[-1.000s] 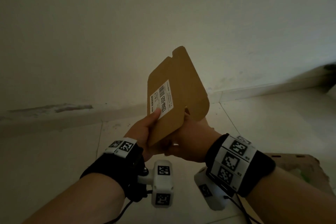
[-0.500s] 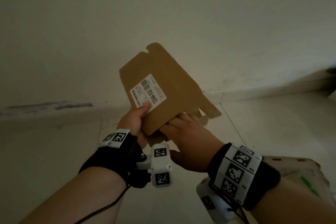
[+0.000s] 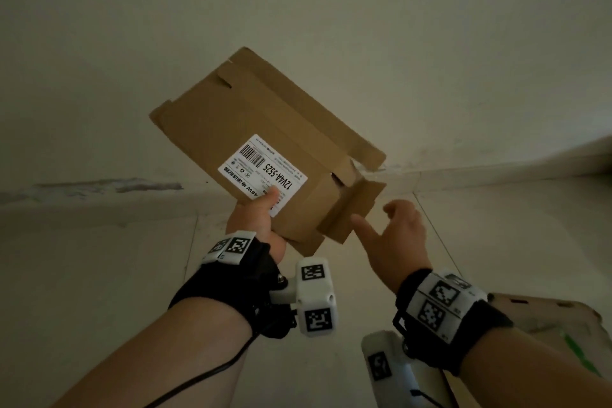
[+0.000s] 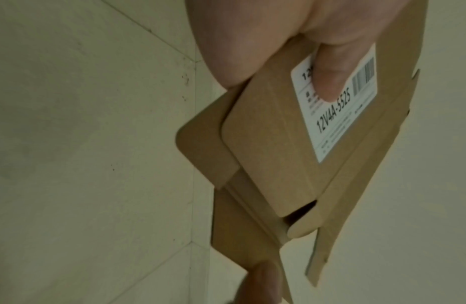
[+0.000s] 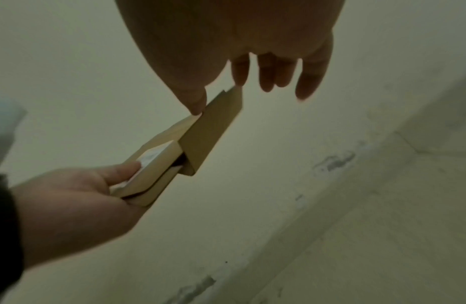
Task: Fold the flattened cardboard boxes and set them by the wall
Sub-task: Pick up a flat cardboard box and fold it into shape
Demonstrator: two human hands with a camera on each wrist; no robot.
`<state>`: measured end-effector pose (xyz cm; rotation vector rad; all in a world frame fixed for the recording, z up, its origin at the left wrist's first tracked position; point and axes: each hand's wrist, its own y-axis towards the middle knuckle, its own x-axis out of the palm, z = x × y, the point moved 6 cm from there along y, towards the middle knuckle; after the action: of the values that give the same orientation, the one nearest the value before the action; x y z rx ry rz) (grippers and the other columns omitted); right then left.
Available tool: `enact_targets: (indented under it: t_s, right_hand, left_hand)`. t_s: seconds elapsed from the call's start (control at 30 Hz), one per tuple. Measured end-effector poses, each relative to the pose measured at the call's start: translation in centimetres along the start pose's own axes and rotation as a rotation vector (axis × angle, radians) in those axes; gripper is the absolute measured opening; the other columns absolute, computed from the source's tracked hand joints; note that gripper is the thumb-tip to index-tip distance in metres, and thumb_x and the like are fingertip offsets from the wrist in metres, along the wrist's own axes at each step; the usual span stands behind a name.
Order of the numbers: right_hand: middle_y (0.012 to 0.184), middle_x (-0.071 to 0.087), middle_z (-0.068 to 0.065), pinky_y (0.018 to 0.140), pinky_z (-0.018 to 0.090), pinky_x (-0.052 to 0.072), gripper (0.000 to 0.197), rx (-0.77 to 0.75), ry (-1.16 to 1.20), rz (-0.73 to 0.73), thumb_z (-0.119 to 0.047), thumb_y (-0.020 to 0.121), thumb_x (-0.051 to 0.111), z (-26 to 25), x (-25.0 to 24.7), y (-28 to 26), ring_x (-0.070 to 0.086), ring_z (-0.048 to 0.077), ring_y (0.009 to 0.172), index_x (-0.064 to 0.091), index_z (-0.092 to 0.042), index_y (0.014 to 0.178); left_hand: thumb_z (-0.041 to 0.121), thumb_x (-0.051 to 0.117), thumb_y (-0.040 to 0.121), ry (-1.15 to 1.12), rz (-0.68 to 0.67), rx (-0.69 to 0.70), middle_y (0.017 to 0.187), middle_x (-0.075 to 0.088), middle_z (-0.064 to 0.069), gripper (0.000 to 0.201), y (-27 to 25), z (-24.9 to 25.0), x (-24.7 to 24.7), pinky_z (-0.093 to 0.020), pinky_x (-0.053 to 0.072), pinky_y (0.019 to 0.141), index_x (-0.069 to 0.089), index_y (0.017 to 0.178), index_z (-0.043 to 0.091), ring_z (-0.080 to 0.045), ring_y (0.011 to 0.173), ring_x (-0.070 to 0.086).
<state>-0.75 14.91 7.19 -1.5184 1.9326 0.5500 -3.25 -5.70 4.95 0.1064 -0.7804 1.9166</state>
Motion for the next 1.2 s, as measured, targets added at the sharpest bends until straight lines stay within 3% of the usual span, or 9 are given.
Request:
enact_targets:
  t_s: [0.13, 0.23, 0.33, 0.43, 0.63, 0.73, 0.87, 1.03, 1.2]
  right_hand:
    - [0.111, 0.06, 0.007, 0.083, 0.04, 0.055, 0.052, 0.382, 0.683, -0.345, -0.043, 0.083, 0.061, 0.5, 3.4, -0.5, 0.06, 0.023, 0.1, 0.046, -0.013, 0.123]
    - [0.106, 0.065, 0.006, 0.082, 0.038, 0.054, 0.034, 0.348, 0.897, -0.415, -0.021, 0.087, 0.061, -0.4, 4.0, -0.3, 0.062, 0.025, 0.097, 0.05, -0.015, 0.118]
    - [0.101, 0.066, 0.004, 0.079, 0.04, 0.054, 0.029, 0.326, 1.012, -0.405, -0.008, 0.087, 0.059, -0.7, 4.4, -0.1, 0.064, 0.026, 0.093, 0.049, -0.018, 0.113]
    - [0.096, 0.064, 0.001, 0.07, 0.036, 0.054, 0.037, 0.321, 1.009, -0.342, -0.005, 0.088, 0.057, -0.5, 4.3, 0.7, 0.063, 0.023, 0.088, 0.048, -0.018, 0.121]
    - [0.116, 0.064, 0.007, 0.069, 0.037, 0.052, 0.048, 0.293, 0.881, -0.431, -0.003, 0.088, 0.053, 0.9, 3.7, 3.1, 0.061, 0.028, 0.101, 0.045, -0.016, 0.134]
    - [0.112, 0.065, 0.008, 0.059, 0.033, 0.052, 0.037, 0.331, 0.959, -0.424, -0.006, 0.089, 0.053, 1.7, 4.1, 4.0, 0.063, 0.028, 0.093, 0.05, -0.018, 0.124]
    - [0.105, 0.064, 0.01, 0.065, 0.032, 0.048, 0.027, 0.354, 1.038, -0.388, -0.014, 0.085, 0.059, 2.5, 5.6, 4.8, 0.06, 0.025, 0.083, 0.055, -0.016, 0.111]
    - [0.09, 0.064, 0.01, 0.067, 0.031, 0.05, 0.012, 0.464, 1.049, -0.361, -0.009, 0.084, 0.062, 3.4, 8.5, 5.4, 0.058, 0.021, 0.076, 0.056, -0.012, 0.093]
    - [0.088, 0.069, 0.012, 0.058, 0.028, 0.052, 0.028, 0.589, 1.095, -0.23, -0.011, 0.081, 0.066, 4.7, 10.8, 6.9, 0.065, 0.021, 0.073, 0.058, -0.009, 0.107]
  left_hand:
    - [0.013, 0.058, 0.086, -0.12, -0.054, -0.01, 0.119, 0.067, -0.014, 0.014, -1.0, -0.3, 1.7, -0.052, 0.048, 0.096, 0.061, 0.098, 0.019, -0.029, 0.105, 0.064]
    - [0.012, 0.056, 0.088, -0.118, -0.09, -0.032, 0.117, 0.067, -0.015, 0.011, -1.4, -0.9, 2.7, -0.049, 0.049, 0.094, 0.061, 0.096, 0.017, -0.029, 0.104, 0.064]
    - [0.009, 0.055, 0.087, -0.139, -0.091, -0.063, 0.116, 0.068, -0.015, 0.023, -1.6, -1.6, 3.3, -0.049, 0.05, 0.093, 0.061, 0.109, 0.012, -0.03, 0.105, 0.064]
    - [0.006, 0.055, 0.085, -0.144, -0.082, -0.068, 0.113, 0.07, -0.014, 0.033, -1.2, -1.7, 3.2, -0.043, 0.053, 0.087, 0.06, 0.116, 0.013, -0.027, 0.1, 0.066]
    - [0.019, 0.056, 0.087, -0.207, -0.012, -0.085, 0.091, 0.069, -0.012, 0.012, 0.8, 1.1, 0.5, -0.044, 0.052, 0.086, 0.061, 0.088, 0.009, -0.027, 0.086, 0.065]
    - [0.015, 0.062, 0.083, -0.249, 0.084, -0.092, 0.091, 0.068, -0.013, 0.02, 2.4, 1.4, -1.6, -0.044, 0.053, 0.085, 0.056, 0.101, 0.007, -0.028, 0.084, 0.065]
    - [0.011, 0.063, 0.083, -0.265, 0.153, -0.119, 0.089, 0.066, -0.012, 0.023, 3.5, 0.3, -2.4, -0.035, 0.055, 0.074, 0.053, 0.104, 0.007, -0.022, 0.076, 0.064]
    - [0.012, 0.064, 0.083, -0.309, 0.211, -0.118, 0.119, 0.065, -0.017, 0.047, 4.9, -0.5, -2.6, -0.035, 0.052, 0.085, 0.048, 0.128, 0.006, -0.025, 0.092, 0.064]
    - [0.015, 0.066, 0.082, -0.36, 0.249, -0.138, 0.103, 0.066, -0.015, 0.053, 6.9, -1.3, -3.4, -0.035, 0.053, 0.08, 0.046, 0.13, 0.006, -0.023, 0.077, 0.065]
